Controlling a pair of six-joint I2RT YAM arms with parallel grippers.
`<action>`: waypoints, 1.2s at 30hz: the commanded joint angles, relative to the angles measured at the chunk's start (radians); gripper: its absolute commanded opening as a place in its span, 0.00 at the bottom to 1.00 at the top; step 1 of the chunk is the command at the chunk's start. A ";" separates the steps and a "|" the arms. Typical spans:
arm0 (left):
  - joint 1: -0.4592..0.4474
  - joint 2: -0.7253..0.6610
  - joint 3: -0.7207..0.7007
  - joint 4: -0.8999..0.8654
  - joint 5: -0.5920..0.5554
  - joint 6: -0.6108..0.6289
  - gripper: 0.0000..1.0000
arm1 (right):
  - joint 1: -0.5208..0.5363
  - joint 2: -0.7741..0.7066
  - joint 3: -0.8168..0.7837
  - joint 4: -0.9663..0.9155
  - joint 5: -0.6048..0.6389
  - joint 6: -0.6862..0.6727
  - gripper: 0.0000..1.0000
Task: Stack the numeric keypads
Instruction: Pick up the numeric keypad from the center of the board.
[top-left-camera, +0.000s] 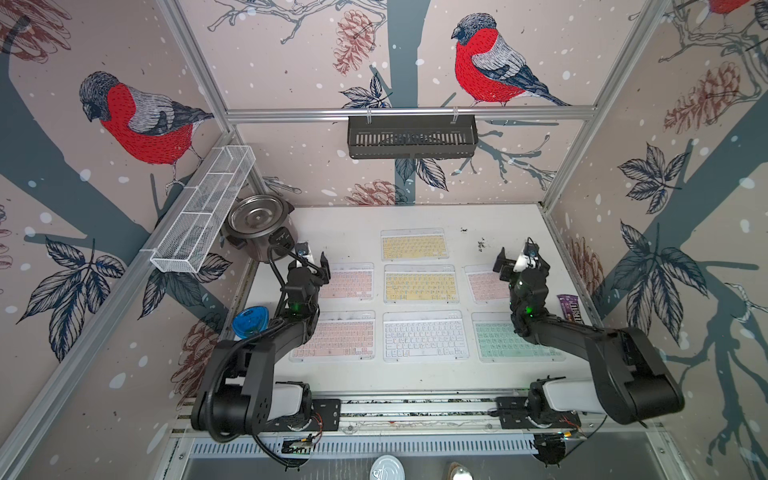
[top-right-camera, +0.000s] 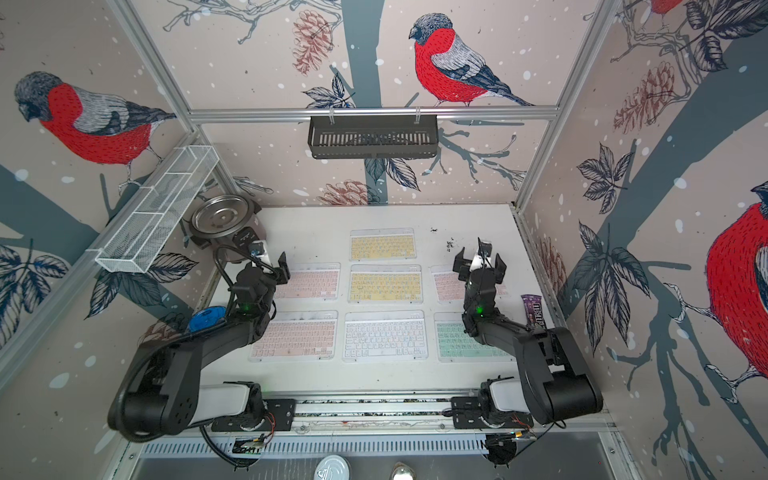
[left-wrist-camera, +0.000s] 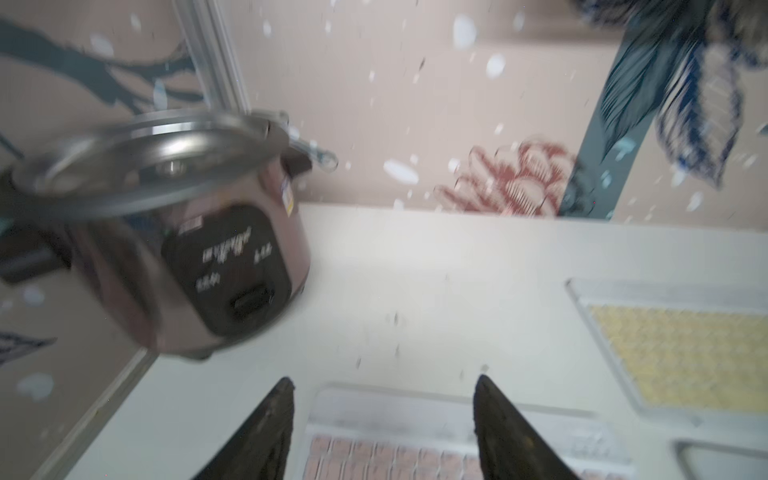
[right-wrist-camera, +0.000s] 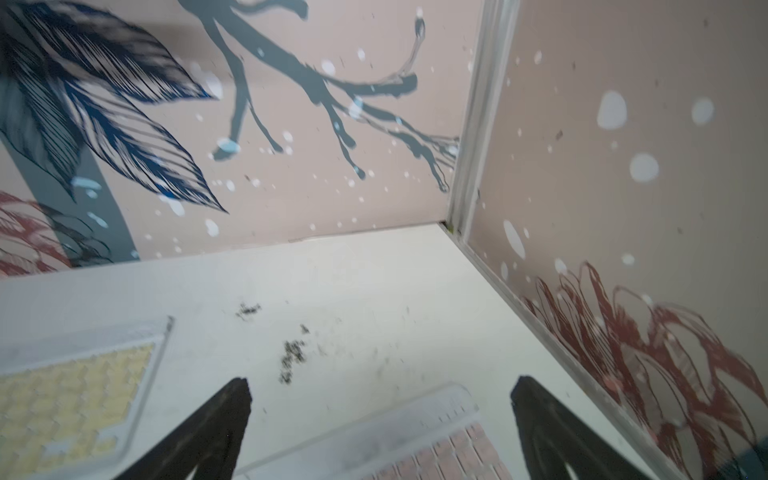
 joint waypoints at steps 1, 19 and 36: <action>-0.022 -0.046 0.088 -0.312 -0.015 -0.180 0.65 | 0.082 -0.007 0.113 -0.365 0.106 0.056 1.00; -0.357 -0.240 0.131 -0.768 0.307 -0.556 0.62 | 0.333 -0.211 0.192 -1.012 -0.243 0.371 1.00; -0.601 -0.294 -0.005 -0.847 0.467 -0.599 0.64 | 0.361 -0.347 0.016 -1.142 -0.600 0.527 0.99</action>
